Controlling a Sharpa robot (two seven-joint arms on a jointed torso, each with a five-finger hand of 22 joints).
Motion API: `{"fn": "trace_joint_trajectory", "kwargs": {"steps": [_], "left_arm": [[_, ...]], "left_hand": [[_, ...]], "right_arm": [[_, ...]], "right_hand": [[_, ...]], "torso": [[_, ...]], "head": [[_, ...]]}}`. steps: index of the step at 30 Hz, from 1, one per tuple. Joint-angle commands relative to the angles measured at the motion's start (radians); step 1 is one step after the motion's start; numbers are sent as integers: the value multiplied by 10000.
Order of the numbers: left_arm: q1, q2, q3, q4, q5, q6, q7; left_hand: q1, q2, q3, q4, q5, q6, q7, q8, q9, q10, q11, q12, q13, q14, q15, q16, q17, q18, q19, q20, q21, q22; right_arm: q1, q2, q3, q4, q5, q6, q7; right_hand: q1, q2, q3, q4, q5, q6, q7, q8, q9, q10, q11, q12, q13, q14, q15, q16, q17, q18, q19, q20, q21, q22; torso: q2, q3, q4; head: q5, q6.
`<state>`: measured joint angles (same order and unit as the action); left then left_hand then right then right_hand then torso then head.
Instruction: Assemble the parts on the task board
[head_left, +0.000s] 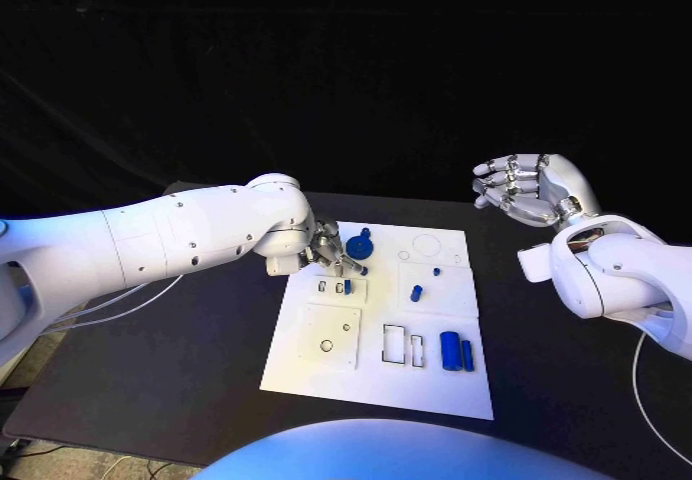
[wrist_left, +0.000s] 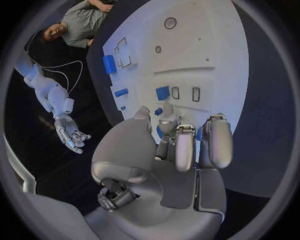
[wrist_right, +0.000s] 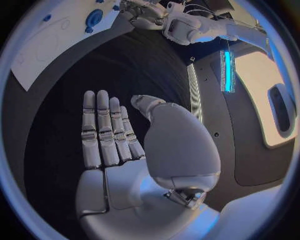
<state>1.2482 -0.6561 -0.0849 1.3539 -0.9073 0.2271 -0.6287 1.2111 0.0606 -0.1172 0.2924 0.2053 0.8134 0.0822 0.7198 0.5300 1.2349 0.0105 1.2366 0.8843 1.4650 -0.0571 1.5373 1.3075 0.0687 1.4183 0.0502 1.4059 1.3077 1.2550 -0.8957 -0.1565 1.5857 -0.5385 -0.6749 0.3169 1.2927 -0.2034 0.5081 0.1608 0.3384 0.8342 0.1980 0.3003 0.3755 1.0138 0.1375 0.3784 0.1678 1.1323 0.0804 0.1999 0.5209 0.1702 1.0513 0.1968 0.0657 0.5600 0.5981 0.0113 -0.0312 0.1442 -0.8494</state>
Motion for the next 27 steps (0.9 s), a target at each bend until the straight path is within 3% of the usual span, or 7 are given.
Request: {"fn": "trace_joint_trajectory", "kwargs": {"steps": [1,18,27], "left_arm": [[-22,56,-4,-67,63,271,-73],[-209,307,-43,-305,100,356,-55],[-238,356,-51,-324,131,420,-53]], "left_hand": [[120,-27,15,1,46,39,17,-55,-15,-111,8,-48,-27,803,81,-32,1762,-57,-55,52,-25,47],[253,-49,53,0,42,27,28,-86,-37,-161,16,-75,-52,806,86,-25,1780,-55,-64,57,-31,43],[385,-79,91,-8,45,30,32,-105,-53,-170,20,-67,-19,810,93,-19,1797,-57,-65,62,-28,52]], "right_arm": [[3,13,3,-14,35,206,133],[3,70,1,-93,35,133,-123],[3,96,-2,-136,35,119,-230]], "right_hand": [[-94,13,9,-69,59,53,34,-39,-30,100,-8,-109,-147,-11,75,-100,-84,124,-65,5,-26,-172],[-85,6,32,-142,186,35,140,-124,-104,162,60,-283,-444,36,115,-274,-244,121,-44,33,-12,-528],[-90,-10,31,-164,263,22,172,-153,-126,167,83,-323,-519,44,130,-320,-285,119,-39,42,-9,-621]], "torso": [[-4,1,2],[-7,5,5],[-18,6,15]], "head": [[-3,-12],[-20,-65],[-40,-91]]}}
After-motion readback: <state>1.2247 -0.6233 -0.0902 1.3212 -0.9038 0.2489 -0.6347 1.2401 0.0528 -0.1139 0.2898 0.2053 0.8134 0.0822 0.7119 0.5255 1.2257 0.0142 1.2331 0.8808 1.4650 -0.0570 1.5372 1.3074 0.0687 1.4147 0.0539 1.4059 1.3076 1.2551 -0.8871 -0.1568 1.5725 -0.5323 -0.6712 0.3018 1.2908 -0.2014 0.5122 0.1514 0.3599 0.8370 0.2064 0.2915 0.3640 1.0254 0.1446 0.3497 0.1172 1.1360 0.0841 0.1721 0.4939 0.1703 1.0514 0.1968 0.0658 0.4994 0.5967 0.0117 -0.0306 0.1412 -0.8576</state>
